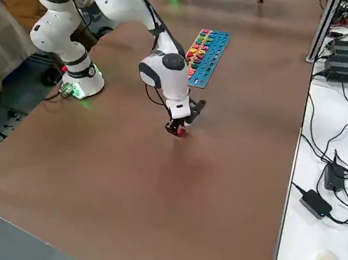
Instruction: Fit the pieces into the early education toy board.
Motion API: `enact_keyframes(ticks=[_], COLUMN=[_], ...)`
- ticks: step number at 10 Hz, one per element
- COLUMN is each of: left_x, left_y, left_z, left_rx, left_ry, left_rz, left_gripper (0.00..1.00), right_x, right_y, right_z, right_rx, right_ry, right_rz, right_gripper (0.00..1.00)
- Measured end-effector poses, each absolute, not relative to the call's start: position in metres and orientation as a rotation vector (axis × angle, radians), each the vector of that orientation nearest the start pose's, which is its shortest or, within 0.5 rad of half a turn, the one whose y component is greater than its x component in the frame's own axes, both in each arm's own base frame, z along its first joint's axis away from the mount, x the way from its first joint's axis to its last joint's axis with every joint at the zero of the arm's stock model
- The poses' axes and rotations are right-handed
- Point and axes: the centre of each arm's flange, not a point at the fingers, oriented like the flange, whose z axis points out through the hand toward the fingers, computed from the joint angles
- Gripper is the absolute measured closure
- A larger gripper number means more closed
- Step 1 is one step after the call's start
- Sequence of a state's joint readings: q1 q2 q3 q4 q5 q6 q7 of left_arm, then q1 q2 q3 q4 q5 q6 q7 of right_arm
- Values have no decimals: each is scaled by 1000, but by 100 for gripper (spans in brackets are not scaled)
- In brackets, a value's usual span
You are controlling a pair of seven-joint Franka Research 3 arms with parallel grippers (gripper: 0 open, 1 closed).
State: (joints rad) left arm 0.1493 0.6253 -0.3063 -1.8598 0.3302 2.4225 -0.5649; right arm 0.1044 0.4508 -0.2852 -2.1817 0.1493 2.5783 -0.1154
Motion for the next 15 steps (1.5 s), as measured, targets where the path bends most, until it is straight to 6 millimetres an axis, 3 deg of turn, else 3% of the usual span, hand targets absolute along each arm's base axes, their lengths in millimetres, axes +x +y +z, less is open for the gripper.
enact_keyframes(ticks=[15], left_x=[626], left_y=[-70], left_z=[196], left_rx=[-3075], left_ry=[-346], left_rz=[6], left_gripper=[62], right_x=[545], right_y=[-104], right_z=[180], right_rx=[-3172], right_ry=[261], right_rz=[72], right_gripper=[58])
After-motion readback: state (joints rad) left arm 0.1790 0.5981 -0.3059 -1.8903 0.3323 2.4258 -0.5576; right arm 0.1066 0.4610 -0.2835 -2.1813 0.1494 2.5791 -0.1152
